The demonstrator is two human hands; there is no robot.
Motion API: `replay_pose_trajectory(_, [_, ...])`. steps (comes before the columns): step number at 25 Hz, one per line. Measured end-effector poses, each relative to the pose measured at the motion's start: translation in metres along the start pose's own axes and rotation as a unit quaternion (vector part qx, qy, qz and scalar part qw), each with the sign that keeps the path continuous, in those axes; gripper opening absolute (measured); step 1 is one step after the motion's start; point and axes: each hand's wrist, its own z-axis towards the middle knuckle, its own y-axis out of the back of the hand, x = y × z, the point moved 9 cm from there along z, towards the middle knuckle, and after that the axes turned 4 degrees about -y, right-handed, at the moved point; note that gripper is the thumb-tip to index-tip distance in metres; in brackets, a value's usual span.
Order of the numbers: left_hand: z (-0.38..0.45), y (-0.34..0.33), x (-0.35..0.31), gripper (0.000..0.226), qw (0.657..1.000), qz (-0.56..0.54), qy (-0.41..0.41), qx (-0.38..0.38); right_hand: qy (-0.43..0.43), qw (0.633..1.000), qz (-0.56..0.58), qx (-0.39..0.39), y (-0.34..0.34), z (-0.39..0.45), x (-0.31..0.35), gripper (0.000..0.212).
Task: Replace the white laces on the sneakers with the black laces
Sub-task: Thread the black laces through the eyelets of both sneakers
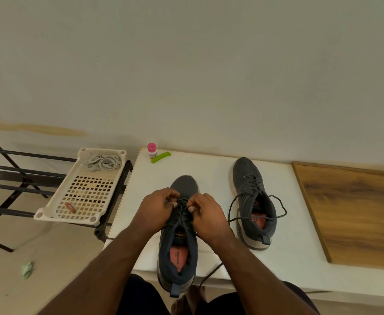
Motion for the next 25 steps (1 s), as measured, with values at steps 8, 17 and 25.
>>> replay_pose_trajectory(8, [-0.013,0.000,0.004,0.015,0.998,-0.027,-0.023,0.061,-0.024,1.000,0.017,-0.010,-0.002,0.004,-0.007,0.013])
replay_pose_trajectory(17, [-0.016,-0.009,-0.021,0.019,0.985,0.088,-0.120,0.091,-0.047,0.997,0.068,0.007,-0.004,-0.001,-0.014,0.020])
replay_pose_trajectory(25, [-0.018,-0.003,-0.012,0.018,0.993,0.048,-0.090,0.053,-0.049,0.997,0.066,0.006,-0.002,-0.003,-0.012,0.019])
